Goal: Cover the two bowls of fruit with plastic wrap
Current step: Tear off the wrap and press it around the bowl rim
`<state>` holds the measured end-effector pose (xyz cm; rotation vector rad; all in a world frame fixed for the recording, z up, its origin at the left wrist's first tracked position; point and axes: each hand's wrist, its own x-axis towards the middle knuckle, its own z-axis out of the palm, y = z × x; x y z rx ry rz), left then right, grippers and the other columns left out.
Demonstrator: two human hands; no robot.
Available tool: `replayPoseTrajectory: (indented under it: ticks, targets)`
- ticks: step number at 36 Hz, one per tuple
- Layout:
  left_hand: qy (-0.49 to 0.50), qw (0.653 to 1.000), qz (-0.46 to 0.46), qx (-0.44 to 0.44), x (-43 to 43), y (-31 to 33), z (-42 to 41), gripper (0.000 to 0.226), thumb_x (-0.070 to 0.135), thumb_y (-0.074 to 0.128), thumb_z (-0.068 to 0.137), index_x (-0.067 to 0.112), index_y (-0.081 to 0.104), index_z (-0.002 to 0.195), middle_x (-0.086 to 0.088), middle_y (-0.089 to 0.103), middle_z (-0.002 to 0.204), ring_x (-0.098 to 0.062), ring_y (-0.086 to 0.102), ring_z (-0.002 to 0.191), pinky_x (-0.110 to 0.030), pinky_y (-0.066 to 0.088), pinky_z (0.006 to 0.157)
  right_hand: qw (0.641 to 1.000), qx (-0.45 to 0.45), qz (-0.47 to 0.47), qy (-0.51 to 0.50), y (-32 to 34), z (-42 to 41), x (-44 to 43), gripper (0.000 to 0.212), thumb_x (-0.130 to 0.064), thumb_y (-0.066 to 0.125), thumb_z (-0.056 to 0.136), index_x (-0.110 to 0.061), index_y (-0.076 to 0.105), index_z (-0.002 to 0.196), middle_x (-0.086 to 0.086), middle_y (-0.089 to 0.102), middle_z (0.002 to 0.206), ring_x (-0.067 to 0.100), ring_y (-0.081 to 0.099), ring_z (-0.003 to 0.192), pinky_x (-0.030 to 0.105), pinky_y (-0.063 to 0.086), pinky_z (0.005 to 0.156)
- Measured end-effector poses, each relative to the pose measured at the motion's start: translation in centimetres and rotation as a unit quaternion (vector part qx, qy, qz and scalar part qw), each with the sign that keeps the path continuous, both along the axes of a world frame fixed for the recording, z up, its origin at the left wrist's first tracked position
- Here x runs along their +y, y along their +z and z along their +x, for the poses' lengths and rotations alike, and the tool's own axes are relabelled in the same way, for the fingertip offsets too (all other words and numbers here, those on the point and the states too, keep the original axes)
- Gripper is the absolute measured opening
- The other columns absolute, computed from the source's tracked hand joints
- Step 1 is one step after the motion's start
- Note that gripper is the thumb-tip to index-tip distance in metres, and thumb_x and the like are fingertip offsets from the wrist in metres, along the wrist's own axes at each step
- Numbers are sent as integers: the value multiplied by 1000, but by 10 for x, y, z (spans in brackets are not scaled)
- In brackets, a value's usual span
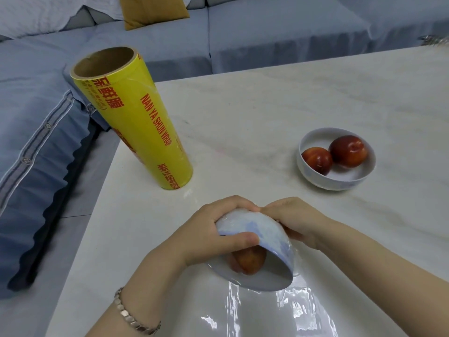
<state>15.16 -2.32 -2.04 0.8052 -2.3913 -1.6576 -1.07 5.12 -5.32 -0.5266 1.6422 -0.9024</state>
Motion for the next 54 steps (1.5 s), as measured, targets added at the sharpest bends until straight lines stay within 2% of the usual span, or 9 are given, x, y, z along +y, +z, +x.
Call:
replayPoseTrajectory:
  ticks: [4,6,10,14,22,32,39,43,54]
  targets:
    - [-4,1000,-4,-11,-2,1,-2,40,54,65,56,45,59,95,23,63,98,-3,60,95,-20,49,84,991,0,-52,-120,3,-9,5,26,-27,61,86,-8,65,70,8,57,65,16,50,55,23,47,58]
    - [5,1000,-5,-9,-3,-1,-2,42,55,65,55,45,59,95,18,63,99,-8,61,96,-26,51,86,976,100,-133,-143,13,-15,12,24,-24,55,90,-13,68,72,4,66,73,13,59,66,22,50,72]
    - [22,1000,-13,7,-2,-3,-2,42,55,65,54,45,59,95,15,64,100,-12,61,97,-28,51,87,970,132,-204,26,31,-9,31,20,-26,55,90,-19,72,82,-8,72,82,-8,62,78,6,46,73]
    - [58,998,-12,20,-1,-8,0,47,56,65,52,51,57,99,10,66,98,-6,62,95,-21,50,84,961,161,-187,127,18,6,37,35,-57,45,84,-32,67,91,-14,70,95,-1,61,90,18,47,84]
    - [196,979,-4,61,2,-16,1,37,57,64,52,36,67,82,25,69,88,4,63,87,-8,45,75,985,106,-120,63,4,2,50,84,-81,31,73,-4,62,79,9,65,78,11,56,76,39,47,89]
    - [336,934,81,93,21,-26,0,11,17,64,84,22,70,77,15,72,76,-1,64,78,-13,49,71,983,103,-150,-15,25,-9,46,12,-24,67,79,-13,71,76,0,68,68,7,60,65,17,50,61]
    - [268,958,80,63,16,-23,10,26,38,64,73,27,69,95,7,70,98,-4,63,89,-13,48,74,992,56,-111,4,23,-7,37,17,-14,59,87,-8,67,74,-2,60,62,4,53,54,12,46,55]
    - [190,977,95,5,2,-7,11,20,35,53,68,28,64,84,-2,66,83,-9,61,76,-17,46,66,988,70,-139,11,25,-3,31,25,-13,51,92,-13,60,68,-10,58,55,5,51,55,17,45,60]
    - [137,990,1,-19,1,-13,8,37,62,53,64,40,65,91,21,68,97,1,61,99,-23,48,90,993,-27,-110,16,36,0,14,27,-7,45,94,-14,50,68,-2,53,56,6,48,49,15,38,51]
